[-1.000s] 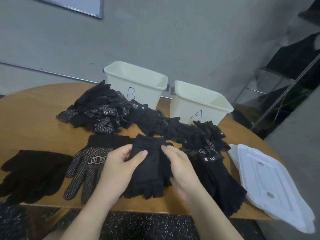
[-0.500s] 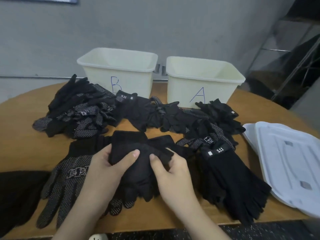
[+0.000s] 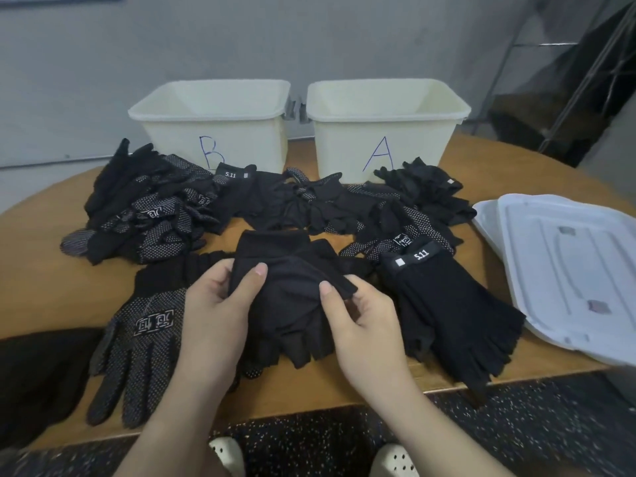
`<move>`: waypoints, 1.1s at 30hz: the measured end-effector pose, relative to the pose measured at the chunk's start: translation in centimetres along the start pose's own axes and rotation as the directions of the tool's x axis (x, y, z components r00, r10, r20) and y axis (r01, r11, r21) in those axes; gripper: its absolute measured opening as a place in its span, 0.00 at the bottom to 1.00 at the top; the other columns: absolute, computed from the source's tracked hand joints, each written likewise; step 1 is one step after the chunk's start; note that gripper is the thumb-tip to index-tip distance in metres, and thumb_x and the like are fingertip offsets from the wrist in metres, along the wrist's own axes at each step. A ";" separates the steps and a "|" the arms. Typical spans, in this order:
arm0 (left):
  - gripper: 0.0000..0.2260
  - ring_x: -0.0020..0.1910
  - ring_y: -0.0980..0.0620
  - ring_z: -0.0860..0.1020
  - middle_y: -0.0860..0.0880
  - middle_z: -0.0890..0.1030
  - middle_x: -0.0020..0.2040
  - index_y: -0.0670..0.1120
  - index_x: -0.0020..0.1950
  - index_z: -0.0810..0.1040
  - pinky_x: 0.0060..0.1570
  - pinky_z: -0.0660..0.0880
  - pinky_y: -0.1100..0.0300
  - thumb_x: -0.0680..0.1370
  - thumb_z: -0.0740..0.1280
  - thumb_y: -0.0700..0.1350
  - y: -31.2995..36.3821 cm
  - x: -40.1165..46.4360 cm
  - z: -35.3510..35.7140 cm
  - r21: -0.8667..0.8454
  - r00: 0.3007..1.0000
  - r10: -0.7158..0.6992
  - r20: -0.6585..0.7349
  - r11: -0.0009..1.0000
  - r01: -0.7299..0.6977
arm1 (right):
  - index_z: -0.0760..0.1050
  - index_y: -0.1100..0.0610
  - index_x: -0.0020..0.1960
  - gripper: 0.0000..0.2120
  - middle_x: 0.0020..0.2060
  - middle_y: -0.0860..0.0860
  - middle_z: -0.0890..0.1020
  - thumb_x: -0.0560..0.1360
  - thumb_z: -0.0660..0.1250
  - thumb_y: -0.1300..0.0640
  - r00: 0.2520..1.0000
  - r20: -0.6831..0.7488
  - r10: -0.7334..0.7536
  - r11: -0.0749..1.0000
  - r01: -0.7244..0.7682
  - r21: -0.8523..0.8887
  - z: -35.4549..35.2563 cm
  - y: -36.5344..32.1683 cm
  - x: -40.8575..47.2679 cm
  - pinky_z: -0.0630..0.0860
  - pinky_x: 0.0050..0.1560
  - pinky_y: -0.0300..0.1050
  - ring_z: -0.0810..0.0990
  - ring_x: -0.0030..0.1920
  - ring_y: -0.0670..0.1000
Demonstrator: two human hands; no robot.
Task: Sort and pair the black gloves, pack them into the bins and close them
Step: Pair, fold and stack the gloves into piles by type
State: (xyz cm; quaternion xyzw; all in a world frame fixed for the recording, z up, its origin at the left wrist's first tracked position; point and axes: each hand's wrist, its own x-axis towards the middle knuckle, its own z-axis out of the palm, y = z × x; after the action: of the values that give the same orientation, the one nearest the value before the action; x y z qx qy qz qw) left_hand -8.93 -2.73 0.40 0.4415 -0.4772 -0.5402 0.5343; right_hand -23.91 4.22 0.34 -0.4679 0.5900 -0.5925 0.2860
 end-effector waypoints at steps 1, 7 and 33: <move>0.05 0.53 0.46 0.86 0.46 0.88 0.51 0.47 0.52 0.86 0.49 0.83 0.58 0.81 0.70 0.41 0.0 -0.1 0.2 0.012 1.000 0.011 0.006 1.000 -0.011 | 0.77 0.63 0.44 0.17 0.38 0.62 0.81 0.81 0.65 0.49 1.000 -0.016 -0.004 1.000 0.004 0.011 -0.1 0.0 0.0 0.77 0.43 0.63 0.80 0.41 0.64; 0.06 0.54 0.48 0.86 0.48 0.88 0.51 0.47 0.55 0.85 0.53 0.81 0.49 0.82 0.68 0.40 -0.4 -0.4 0.9 0.115 0.997 0.043 0.071 0.992 -0.050 | 0.79 0.59 0.46 0.09 0.40 0.49 0.84 0.84 0.64 0.58 0.982 -0.187 -0.006 0.999 0.013 0.035 0.0 0.1 0.8 0.78 0.47 0.40 0.82 0.43 0.47; 0.16 0.46 0.57 0.77 0.54 0.79 0.50 0.48 0.62 0.81 0.52 0.76 0.61 0.77 0.76 0.49 -1.3 0.3 1.9 0.800 0.959 0.266 0.099 0.552 -0.236 | 0.71 0.58 0.45 0.08 0.38 0.50 0.78 0.81 0.67 0.61 0.986 -0.158 0.054 0.965 -0.092 -0.245 -0.2 1.2 2.7 0.69 0.41 0.27 0.76 0.44 0.42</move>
State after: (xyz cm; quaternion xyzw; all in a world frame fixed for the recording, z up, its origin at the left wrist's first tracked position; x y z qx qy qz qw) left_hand -10.97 -2.97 -0.55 0.5710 -0.7180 -0.1772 0.3564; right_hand -25.43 1.72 -0.21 -0.4324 0.6970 -0.5355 0.2013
